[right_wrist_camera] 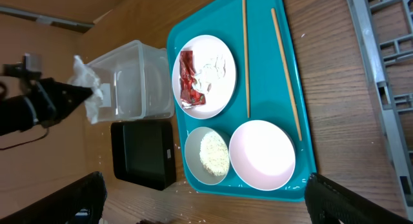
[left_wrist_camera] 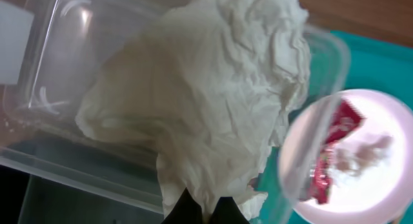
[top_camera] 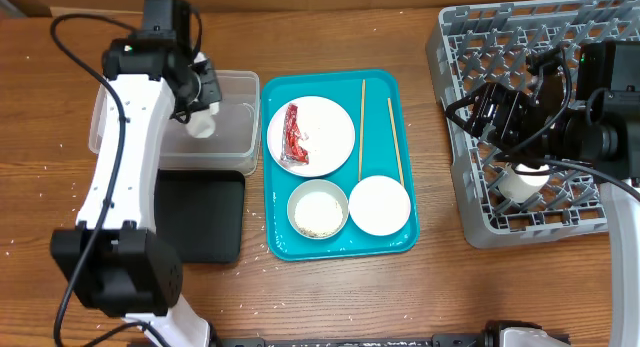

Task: Sort waste into correct bins and load items into the dishwasher
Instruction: 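Grasp the white tissue from the plate and drop it in the clear bin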

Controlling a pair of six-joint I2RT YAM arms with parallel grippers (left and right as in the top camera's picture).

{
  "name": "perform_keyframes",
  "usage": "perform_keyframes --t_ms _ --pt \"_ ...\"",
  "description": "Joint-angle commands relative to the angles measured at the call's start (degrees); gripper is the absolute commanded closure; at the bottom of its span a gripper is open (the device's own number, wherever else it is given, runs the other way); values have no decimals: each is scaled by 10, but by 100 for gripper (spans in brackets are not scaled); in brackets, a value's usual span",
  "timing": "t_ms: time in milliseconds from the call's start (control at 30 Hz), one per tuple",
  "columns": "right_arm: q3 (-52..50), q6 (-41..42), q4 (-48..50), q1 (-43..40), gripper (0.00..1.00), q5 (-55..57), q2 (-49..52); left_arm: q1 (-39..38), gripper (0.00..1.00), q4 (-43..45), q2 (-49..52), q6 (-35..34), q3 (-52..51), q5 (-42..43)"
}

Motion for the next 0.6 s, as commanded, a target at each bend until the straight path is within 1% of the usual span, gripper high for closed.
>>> perform_keyframes --t_ms 0,33,133,233,267,333,433,467,567 --pt "7 -2 2 3 0 3 -1 -7 25 -3 39 -4 -19 -39" --pt "7 -2 2 3 0 3 -1 -8 0 1 43 -4 -18 -42" --pt "7 -2 2 3 0 3 -1 -9 0 4 42 -20 -14 -12" --pt "7 -2 3 3 0 3 -1 -24 1 18 38 -22 -12 74" --pt "7 -2 3 3 0 3 -1 -48 5 29 39 -11 -12 113" --pt "7 -2 3 3 0 4 -1 -85 7 43 43 16 -13 108" --pt "7 -2 2 3 0 5 -1 -149 12 76 60 74 -19 69" --pt "7 -2 2 3 0 5 -1 -172 12 89 70 95 -21 47" --pt "7 -2 2 3 0 5 -1 -226 10 122 113 129 -22 -5"
